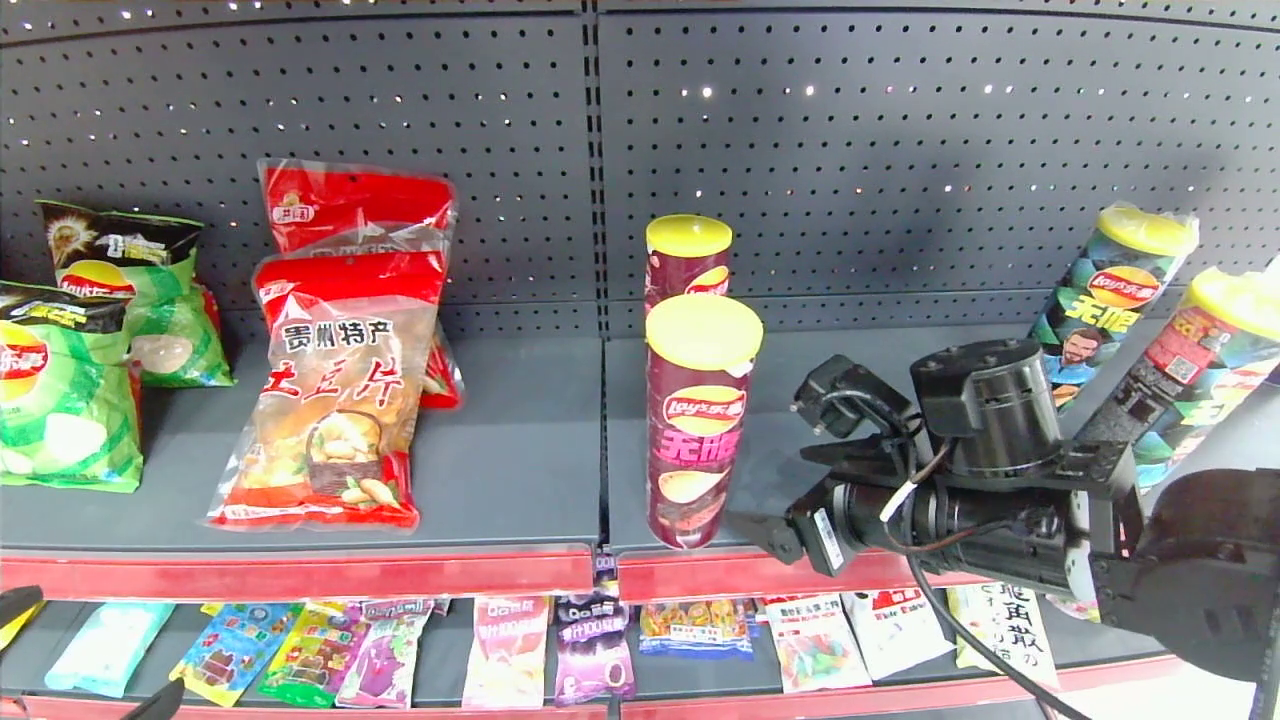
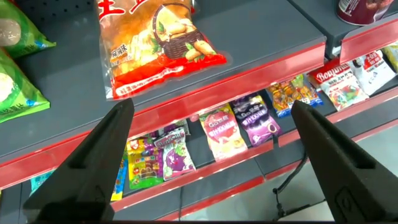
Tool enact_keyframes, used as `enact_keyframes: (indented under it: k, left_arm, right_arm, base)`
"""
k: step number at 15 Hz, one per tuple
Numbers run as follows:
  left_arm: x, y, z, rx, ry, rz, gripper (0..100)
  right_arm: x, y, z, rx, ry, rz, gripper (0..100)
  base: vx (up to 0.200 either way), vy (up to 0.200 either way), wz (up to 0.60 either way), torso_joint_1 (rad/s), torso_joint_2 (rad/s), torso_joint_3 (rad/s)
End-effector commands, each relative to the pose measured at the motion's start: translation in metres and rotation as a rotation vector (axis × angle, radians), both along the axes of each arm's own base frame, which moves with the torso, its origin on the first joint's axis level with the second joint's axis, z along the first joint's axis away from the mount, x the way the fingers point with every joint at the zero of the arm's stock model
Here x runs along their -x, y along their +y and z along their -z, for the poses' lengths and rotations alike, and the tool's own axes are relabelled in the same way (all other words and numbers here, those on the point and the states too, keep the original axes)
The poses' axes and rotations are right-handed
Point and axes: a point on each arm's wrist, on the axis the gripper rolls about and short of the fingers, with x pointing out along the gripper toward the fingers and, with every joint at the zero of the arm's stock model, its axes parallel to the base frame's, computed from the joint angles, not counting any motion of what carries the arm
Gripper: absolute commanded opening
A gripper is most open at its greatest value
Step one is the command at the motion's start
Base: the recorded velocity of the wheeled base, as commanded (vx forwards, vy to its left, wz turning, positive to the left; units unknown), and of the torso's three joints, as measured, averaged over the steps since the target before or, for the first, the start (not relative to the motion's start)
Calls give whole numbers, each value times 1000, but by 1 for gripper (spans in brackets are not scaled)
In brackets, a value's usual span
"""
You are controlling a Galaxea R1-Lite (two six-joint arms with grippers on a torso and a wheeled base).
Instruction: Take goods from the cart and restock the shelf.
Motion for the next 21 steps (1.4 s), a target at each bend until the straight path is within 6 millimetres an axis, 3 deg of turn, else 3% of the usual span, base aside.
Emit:
enact_keyframes:
  k: [1, 21]
  left_arm:
    - [0, 0, 0, 0, 1, 0, 100]
    - [2, 1, -1, 6, -18, -3, 100]
  right_arm:
    - [1, 1, -1, -1, -2, -6, 100]
    - [0, 9, -2, -4, -8, -25, 100]
  base:
    - [0, 0, 0, 0, 0, 0]
    - [0, 0, 0, 0, 0, 0]
